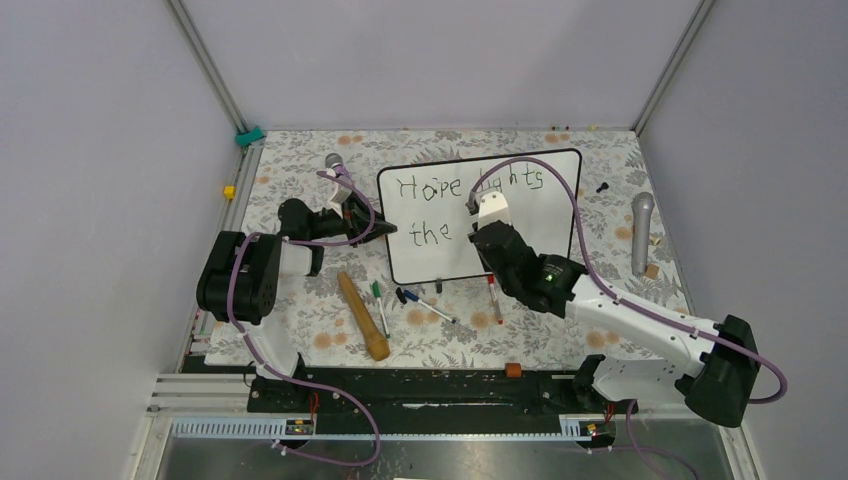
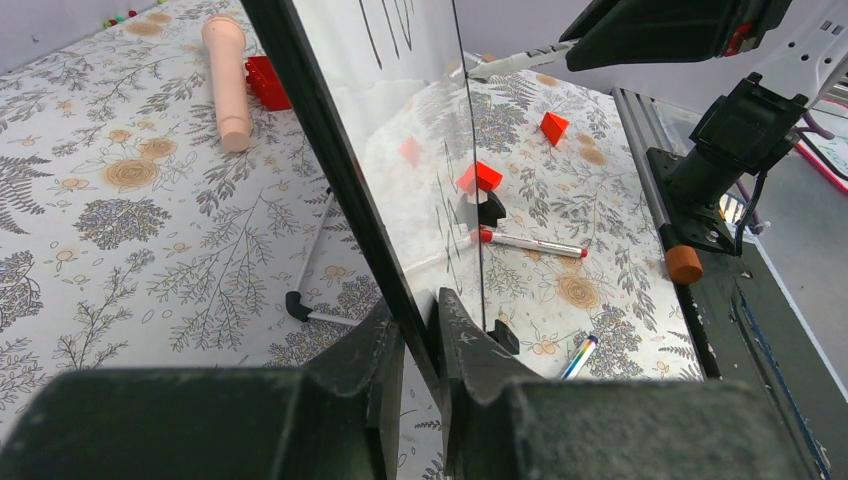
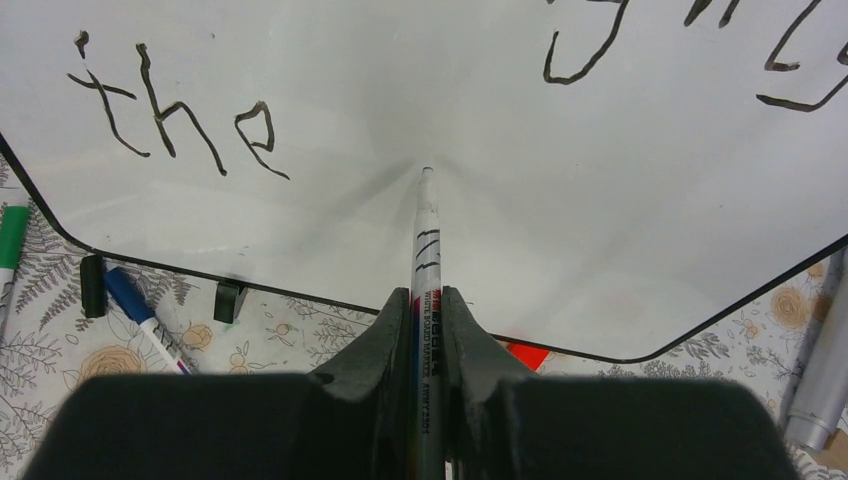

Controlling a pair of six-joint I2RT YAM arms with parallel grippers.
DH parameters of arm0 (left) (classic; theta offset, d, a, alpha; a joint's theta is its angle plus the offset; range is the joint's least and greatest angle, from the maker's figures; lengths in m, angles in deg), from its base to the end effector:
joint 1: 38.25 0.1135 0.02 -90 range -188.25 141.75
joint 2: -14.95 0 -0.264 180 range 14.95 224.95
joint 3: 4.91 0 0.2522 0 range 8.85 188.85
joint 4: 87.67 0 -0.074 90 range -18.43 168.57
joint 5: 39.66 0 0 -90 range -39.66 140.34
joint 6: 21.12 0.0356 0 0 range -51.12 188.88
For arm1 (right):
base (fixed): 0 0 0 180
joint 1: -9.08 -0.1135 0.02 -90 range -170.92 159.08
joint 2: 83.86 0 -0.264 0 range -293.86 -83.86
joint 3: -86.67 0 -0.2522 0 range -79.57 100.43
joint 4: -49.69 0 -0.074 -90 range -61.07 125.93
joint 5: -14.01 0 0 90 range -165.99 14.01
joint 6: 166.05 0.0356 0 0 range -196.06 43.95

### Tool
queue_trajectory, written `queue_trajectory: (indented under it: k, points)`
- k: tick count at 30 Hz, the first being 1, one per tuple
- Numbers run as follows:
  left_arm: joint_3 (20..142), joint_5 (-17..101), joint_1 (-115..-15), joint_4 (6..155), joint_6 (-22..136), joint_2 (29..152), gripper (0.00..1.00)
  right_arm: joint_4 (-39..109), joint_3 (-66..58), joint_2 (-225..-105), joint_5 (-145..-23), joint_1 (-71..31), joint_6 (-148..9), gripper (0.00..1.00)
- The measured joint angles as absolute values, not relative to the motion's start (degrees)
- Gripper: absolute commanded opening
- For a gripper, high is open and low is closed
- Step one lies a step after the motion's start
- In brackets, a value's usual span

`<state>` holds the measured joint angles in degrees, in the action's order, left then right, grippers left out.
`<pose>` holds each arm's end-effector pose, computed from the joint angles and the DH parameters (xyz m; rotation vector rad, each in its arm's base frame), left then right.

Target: Write a sentence on the whiteboard

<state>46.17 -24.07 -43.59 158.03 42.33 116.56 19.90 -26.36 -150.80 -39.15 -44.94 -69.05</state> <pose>0.3095 -0.0634 0.1993 0.9233 1.3597 -1.2705 0.1687 0.1960 0.3057 -0.4309 1.9319 0.0148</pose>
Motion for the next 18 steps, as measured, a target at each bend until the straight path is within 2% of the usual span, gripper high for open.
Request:
queue_trajectory:
  k: [18]
  points:
    - [46.2,-24.0,-43.6,158.0,42.3,116.6,0.00,20.0,-25.1,-154.8,-39.5,-43.8,-69.2,0.00]
